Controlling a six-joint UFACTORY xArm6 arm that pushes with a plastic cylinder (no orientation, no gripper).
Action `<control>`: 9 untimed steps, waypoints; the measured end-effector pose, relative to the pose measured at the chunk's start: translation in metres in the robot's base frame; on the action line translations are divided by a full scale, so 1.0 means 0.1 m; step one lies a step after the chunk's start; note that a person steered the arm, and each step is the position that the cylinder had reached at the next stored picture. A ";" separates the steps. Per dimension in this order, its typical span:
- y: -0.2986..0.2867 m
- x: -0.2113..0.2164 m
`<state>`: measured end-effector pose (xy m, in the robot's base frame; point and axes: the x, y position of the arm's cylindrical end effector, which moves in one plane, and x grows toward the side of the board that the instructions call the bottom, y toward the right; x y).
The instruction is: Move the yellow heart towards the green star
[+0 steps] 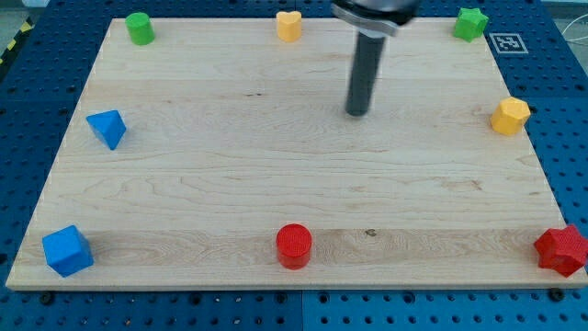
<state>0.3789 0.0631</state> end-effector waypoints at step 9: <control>-0.56 -1.83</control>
<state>0.1958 0.0073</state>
